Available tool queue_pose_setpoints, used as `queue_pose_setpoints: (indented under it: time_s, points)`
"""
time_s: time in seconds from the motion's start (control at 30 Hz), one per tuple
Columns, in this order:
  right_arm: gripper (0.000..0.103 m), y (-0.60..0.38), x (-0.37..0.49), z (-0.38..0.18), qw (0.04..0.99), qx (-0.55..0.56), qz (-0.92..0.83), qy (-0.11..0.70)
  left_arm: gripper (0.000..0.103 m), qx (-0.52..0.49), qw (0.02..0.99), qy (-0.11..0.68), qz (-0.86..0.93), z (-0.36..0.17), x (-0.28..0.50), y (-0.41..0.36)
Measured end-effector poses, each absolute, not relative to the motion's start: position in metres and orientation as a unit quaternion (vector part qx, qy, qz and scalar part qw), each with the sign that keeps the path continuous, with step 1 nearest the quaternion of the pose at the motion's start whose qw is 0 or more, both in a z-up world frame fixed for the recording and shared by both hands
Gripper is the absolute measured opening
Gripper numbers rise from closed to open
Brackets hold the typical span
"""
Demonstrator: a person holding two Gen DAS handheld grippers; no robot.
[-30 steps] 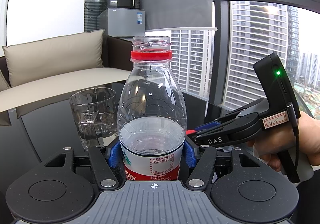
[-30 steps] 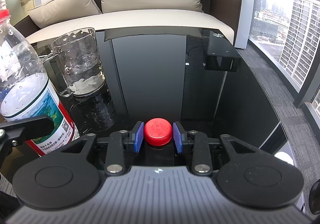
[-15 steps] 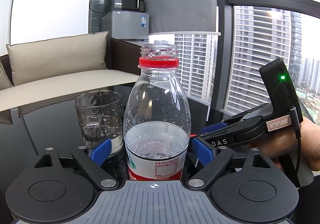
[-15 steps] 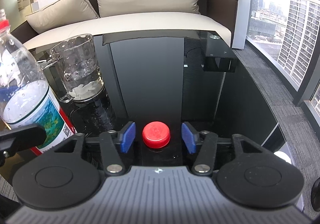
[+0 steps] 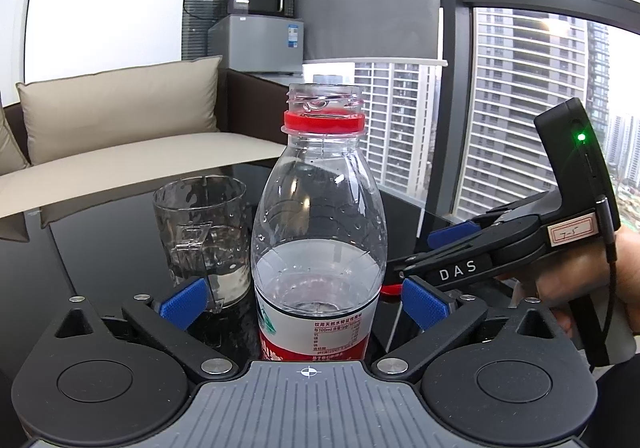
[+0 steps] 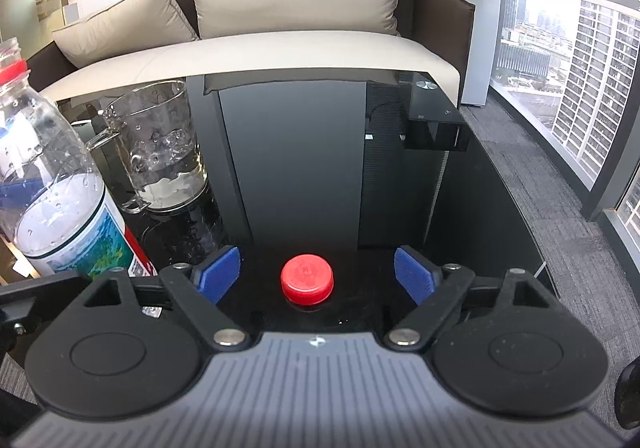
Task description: Unscrew bottle cap and pour
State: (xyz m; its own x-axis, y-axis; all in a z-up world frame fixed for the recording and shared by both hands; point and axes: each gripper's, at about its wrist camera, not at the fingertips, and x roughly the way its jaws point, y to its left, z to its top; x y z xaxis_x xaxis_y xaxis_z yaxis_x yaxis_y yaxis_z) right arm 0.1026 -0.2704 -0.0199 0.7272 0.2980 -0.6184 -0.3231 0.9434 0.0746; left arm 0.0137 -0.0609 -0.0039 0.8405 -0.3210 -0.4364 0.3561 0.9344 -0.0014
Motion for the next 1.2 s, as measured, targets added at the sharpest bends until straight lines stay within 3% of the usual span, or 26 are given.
queue_pose_setpoints:
  time_s: [0.17,1.2]
  points:
    - [0.095,-0.271,0.099,-0.017,0.931,-0.020,0.167,0.324,0.102,0.039,0.958,0.225,-0.174,-0.003,0.015,-0.062]
    - [0.098,-0.271,0.093,-0.009,0.931,-0.026,0.172,0.320,0.102,0.043,0.958,0.219,-0.178,0.000,0.013,-0.063]
